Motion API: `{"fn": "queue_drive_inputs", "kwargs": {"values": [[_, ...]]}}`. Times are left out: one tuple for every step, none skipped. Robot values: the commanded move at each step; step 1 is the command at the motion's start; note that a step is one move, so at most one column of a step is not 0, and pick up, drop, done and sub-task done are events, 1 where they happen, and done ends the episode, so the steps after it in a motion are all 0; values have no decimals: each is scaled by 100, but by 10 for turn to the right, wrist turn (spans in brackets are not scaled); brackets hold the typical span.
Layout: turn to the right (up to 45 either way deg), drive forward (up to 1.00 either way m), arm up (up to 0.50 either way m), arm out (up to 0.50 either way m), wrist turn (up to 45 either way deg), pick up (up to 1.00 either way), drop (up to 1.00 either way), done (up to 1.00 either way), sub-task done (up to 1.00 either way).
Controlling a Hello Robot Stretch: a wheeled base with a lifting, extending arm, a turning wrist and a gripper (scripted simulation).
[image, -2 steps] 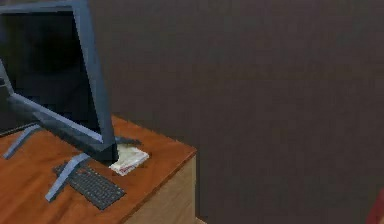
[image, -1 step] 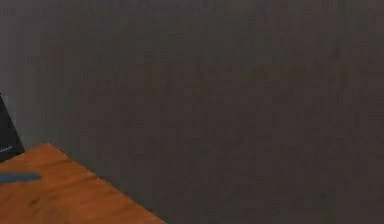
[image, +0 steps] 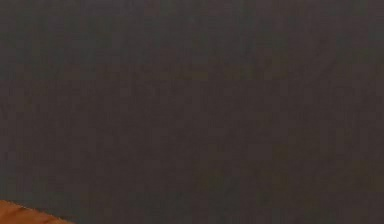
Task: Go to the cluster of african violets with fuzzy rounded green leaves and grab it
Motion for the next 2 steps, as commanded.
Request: {"fn": "queue_drive_inputs", "kwargs": {"values": [[0,5,0,0,0,0,0,0,0],[-450,0,0,0,0,0,0,0,0]]}}
